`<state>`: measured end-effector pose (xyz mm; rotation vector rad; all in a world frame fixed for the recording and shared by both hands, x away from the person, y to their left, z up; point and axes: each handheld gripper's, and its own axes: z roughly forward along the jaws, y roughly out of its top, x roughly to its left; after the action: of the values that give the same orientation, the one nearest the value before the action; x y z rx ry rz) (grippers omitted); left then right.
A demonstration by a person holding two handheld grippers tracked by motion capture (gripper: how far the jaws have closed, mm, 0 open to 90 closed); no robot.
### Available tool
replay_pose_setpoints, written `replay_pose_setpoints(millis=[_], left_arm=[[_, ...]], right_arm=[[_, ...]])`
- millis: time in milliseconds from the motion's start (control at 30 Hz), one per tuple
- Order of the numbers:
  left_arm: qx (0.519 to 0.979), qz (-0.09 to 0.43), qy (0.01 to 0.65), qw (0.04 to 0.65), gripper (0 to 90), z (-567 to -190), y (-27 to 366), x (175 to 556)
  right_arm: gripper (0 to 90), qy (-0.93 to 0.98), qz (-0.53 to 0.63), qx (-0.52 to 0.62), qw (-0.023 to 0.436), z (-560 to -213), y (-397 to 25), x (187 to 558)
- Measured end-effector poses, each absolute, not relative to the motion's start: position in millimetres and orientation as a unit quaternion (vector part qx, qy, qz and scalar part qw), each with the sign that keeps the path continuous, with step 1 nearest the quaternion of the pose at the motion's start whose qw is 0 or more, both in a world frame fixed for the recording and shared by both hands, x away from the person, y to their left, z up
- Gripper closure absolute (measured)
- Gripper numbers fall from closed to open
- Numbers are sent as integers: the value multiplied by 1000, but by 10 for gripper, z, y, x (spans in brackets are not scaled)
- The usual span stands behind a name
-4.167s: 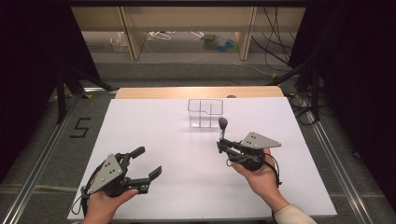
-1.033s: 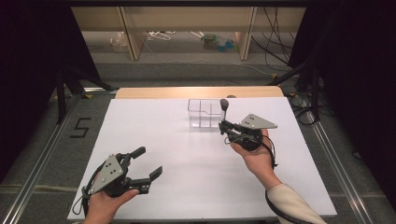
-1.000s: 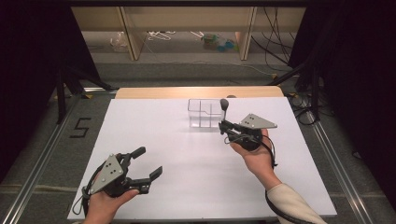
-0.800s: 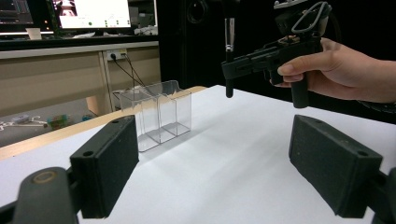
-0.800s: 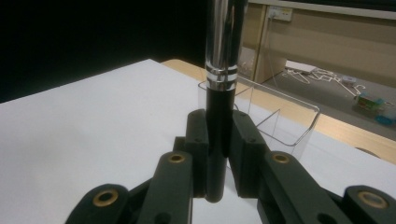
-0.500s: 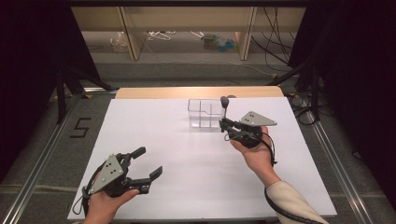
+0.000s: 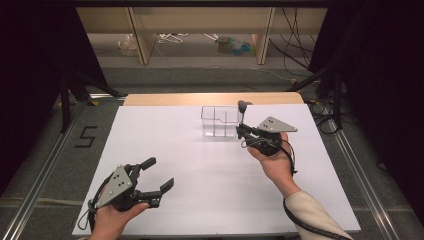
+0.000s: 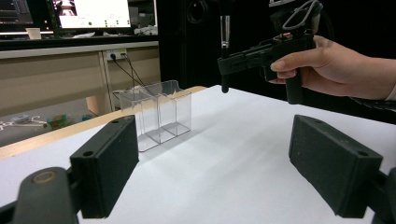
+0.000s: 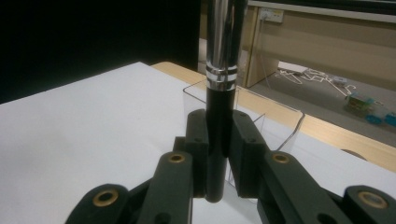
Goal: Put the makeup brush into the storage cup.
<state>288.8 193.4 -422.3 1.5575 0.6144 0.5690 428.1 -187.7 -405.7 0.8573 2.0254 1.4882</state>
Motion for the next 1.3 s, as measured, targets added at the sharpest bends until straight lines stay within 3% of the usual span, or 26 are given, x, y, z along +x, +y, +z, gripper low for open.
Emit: replay_pose_setpoints(millis=[1300], left_arm=[[681,246,271,635,158,-4234,1925,2890]], right_arm=[[794,738,541,319,248,-4049,-1821,4390]])
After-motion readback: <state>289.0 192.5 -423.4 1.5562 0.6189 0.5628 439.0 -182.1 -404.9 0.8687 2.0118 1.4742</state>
